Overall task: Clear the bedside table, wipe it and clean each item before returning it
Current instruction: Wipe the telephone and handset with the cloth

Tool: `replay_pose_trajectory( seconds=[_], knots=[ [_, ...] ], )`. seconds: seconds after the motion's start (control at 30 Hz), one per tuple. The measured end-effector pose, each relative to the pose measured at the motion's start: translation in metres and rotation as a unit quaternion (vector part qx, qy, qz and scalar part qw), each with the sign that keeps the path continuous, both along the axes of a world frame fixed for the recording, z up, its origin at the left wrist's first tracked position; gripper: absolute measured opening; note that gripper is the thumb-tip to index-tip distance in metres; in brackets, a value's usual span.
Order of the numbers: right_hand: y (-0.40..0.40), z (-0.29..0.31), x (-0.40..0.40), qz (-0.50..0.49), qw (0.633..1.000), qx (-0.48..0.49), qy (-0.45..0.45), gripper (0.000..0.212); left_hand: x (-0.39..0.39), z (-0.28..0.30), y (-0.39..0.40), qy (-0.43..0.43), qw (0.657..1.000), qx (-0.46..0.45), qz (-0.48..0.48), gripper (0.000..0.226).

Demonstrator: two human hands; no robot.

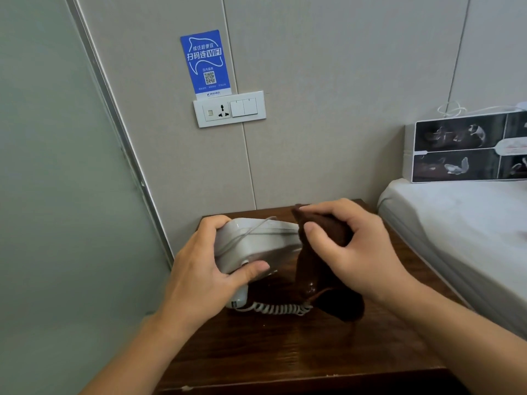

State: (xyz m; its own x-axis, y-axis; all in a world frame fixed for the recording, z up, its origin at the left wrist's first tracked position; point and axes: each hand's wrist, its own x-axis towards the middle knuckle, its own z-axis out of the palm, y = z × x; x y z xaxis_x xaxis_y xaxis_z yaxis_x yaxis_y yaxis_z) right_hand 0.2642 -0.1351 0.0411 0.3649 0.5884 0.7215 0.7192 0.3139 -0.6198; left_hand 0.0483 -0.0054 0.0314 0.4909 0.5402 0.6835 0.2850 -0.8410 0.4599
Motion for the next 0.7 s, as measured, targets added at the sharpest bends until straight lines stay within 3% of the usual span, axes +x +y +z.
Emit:
replay_pose_trajectory(
  seconds=[0.2, 0.3, 0.37, 0.47, 0.57, 0.7],
  knots=[
    [0.007, -0.001, -0.047, 0.053, 0.990, 0.033, -0.128, 0.028, 0.005, -0.015, -0.003, -0.003, 0.999, 0.033, -0.022, 0.071],
    [0.016, -0.005, -0.028, 0.012, 0.996, -0.001, -0.084, 0.018, 0.004, -0.019, 0.001, 0.000, 0.997, 0.075, -0.009, 0.068],
    [0.020, -0.007, -0.006, -0.032, 0.996, -0.078, -0.033, 0.012, 0.004, -0.020, 0.003, 0.012, 0.995, 0.095, -0.001, 0.070],
    [0.019, -0.010, 0.000, -0.047, 0.994, -0.101, 0.006, 0.013, 0.004, -0.019, 0.002, 0.016, 0.997, 0.075, -0.004, 0.068],
    [0.012, -0.006, -0.017, -0.033, 0.998, -0.038, -0.025, 0.015, 0.004, -0.018, 0.000, -0.005, 1.000, 0.030, 0.001, 0.070],
    [0.004, -0.001, -0.031, 0.037, 0.995, -0.019, -0.087, 0.021, 0.005, -0.022, 0.000, -0.004, 0.999, 0.047, -0.015, 0.071]
  ],
)
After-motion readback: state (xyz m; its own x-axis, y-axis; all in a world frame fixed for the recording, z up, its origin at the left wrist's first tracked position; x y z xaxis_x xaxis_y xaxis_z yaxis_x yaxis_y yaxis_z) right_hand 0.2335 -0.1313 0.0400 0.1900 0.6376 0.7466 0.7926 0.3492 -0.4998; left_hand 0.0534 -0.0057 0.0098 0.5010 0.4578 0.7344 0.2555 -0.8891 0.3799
